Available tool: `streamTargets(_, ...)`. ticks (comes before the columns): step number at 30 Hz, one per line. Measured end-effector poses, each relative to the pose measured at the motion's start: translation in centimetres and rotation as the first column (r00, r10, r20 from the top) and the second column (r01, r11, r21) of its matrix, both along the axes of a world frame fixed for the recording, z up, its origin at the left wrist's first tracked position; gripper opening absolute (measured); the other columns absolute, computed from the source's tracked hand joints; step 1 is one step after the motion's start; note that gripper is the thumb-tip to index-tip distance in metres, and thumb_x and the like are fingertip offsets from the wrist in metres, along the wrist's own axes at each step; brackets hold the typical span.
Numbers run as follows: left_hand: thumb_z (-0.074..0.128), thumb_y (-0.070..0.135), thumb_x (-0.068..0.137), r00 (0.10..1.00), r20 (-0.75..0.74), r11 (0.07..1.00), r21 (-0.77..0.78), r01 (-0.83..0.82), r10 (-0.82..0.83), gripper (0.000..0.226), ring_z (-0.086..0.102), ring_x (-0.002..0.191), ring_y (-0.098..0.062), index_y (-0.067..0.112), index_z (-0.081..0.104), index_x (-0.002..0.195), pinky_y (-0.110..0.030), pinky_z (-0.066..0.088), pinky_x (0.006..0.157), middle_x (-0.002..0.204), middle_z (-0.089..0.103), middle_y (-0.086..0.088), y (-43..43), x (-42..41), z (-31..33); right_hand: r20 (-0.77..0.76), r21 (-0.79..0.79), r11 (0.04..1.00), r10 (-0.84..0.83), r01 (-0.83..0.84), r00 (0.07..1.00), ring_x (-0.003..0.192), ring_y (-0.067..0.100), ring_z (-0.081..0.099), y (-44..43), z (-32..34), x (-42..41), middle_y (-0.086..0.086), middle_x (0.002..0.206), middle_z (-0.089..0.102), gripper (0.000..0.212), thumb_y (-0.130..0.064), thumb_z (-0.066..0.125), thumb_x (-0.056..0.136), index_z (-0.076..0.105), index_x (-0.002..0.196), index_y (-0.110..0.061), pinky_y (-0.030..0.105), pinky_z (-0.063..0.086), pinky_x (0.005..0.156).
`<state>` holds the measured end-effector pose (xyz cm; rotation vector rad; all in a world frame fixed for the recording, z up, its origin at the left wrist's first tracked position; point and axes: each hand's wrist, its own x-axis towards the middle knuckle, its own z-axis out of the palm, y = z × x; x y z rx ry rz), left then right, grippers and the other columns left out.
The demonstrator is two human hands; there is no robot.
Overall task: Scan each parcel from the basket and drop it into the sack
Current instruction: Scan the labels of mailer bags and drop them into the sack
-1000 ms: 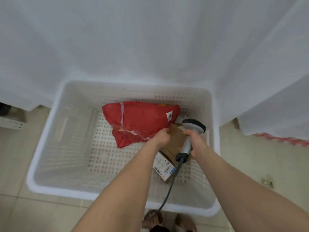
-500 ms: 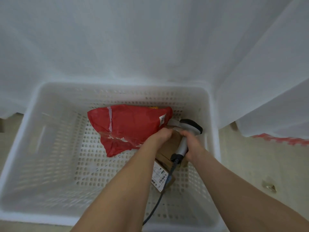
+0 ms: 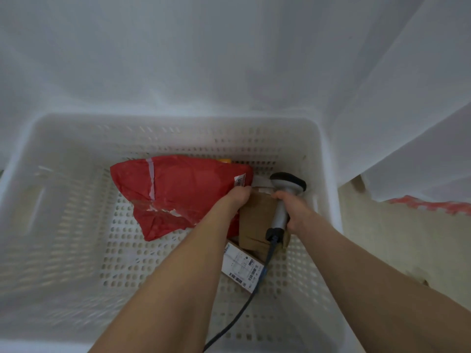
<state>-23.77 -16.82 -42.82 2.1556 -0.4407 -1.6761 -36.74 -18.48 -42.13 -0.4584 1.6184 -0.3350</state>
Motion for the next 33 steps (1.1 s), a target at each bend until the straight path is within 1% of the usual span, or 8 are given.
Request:
streamTargets(5, 0.050, 0.036, 0.096, 0.974, -0.091, 0.976, 0.093, -0.199, 0.207, 0.047, 0.054, 0.108, -0.030, 0.008, 0.046, 0.134, -0.045, 0.051, 0.089, 0.121, 0.056, -0.011, 3.5, 0.2, 4.7, 0.012, -0.013, 1.000, 0.011, -0.011, 1.000, 0.099, 0.033, 0.065, 2.4, 3.5, -0.2, 0.016, 0.105, 0.067, 0.029, -0.016, 0.071, 0.083, 0.059, 0.109, -0.010, 0.052, 0.052, 0.093)
streamTargets(10, 0.061, 0.039, 0.089, 0.936, -0.063, 0.938, 0.037, -0.344, 0.346, 0.055, 0.060, 0.103, -0.033, 0.005, 0.046, 0.130, -0.051, 0.054, 0.084, 0.117, 0.060, -0.012, 5.6, 3.2, 13.0, 0.032, -0.029, 0.999, -0.030, 0.031, 0.999, 0.103, 0.033, 0.063, 4.9, 11.4, 1.9, 0.014, 0.115, 0.065, 0.051, -0.029, 0.075, 0.081, 0.056, 0.124, -0.009, 0.052, 0.051, 0.095)
streamTargets(13, 0.057, 0.052, 0.088, 0.910, -0.071, 0.912, 0.013, -0.409, 0.409, 0.061, 0.060, 0.096, -0.032, 0.007, 0.047, 0.129, -0.045, 0.056, 0.071, 0.113, 0.060, -0.011, 6.9, 4.4, 20.3, 0.065, -0.008, 0.998, -0.063, 0.064, 0.996, 0.102, 0.033, 0.063, 6.4, 17.8, 3.4, 0.010, 0.110, 0.065, 0.050, -0.034, 0.078, 0.078, 0.055, 0.118, -0.014, 0.053, 0.052, 0.093)
streamTargets(17, 0.051, 0.062, 0.087, 0.904, -0.079, 0.905, -0.028, -0.424, 0.420, 0.063, 0.061, 0.097, -0.030, 0.015, 0.050, 0.129, -0.048, 0.056, 0.074, 0.118, 0.061, -0.010, 8.9, 5.9, 30.1, 0.142, -0.024, 0.996, -0.084, 0.088, 0.986, 0.099, 0.032, 0.066, 8.2, 26.2, 5.1, 0.010, 0.110, 0.069, 0.079, -0.042, 0.086, 0.049, 0.059, 0.117, -0.013, 0.052, 0.053, 0.092)
streamTargets(21, 0.053, 0.083, 0.063, 0.876, -0.104, 0.879, -0.031, -0.477, 0.471, 0.100, 0.059, 0.109, -0.030, 0.012, 0.044, 0.133, -0.051, 0.049, 0.093, 0.129, 0.057, -0.008, 10.8, 7.1, 38.5, 0.213, -0.038, 0.991, -0.118, 0.129, 0.970, 0.100, 0.032, 0.066, 9.9, 35.4, 5.7, 0.011, 0.107, 0.070, 0.060, -0.035, 0.085, 0.066, 0.062, 0.116, -0.012, 0.051, 0.052, 0.095)
streamTargets(26, 0.054, 0.090, 0.035, 0.840, -0.020, 0.839, -0.043, -0.542, 0.542, 0.123, 0.060, 0.107, -0.035, 0.014, 0.046, 0.132, -0.052, 0.048, 0.092, 0.123, 0.060, -0.009, 12.9, 8.4, 44.4, 0.294, -0.074, 0.988, -0.107, 0.134, 0.950, 0.098, 0.031, 0.068, 12.1, 44.9, 5.6, 0.011, 0.108, 0.071, 0.083, -0.040, 0.090, 0.050, 0.060, 0.122, -0.012, 0.050, 0.054, 0.093)
streamTargets(30, 0.066, 0.049, 0.071, 0.825, -0.057, 0.812, -0.154, -0.563, 0.562, 0.058, 0.068, 0.088, -0.030, 0.011, 0.061, 0.115, -0.045, 0.055, 0.084, 0.101, 0.070, -0.011, 15.7, 6.8, 54.5, 0.366, -0.114, 0.987, -0.061, 0.110, 0.928, 0.099, 0.031, 0.068, 14.3, 50.9, 4.8, 0.011, 0.106, 0.073, 0.064, -0.033, 0.089, 0.063, 0.065, 0.119, -0.011, 0.050, 0.053, 0.094)
streamTargets(33, 0.063, 0.032, 0.076, 0.838, -0.095, 0.803, -0.248, -0.542, 0.537, 0.036, 0.068, 0.075, -0.027, 0.009, 0.066, 0.104, -0.036, 0.056, 0.071, 0.092, 0.072, -0.009, 18.5, 5.3, 60.5, 0.409, -0.120, 0.985, -0.064, 0.123, 0.910, 0.096, 0.031, 0.070, 16.9, 55.1, 3.8, 0.010, 0.105, 0.073, 0.077, -0.041, 0.091, 0.052, 0.063, 0.118, -0.013, 0.051, 0.054, 0.091)
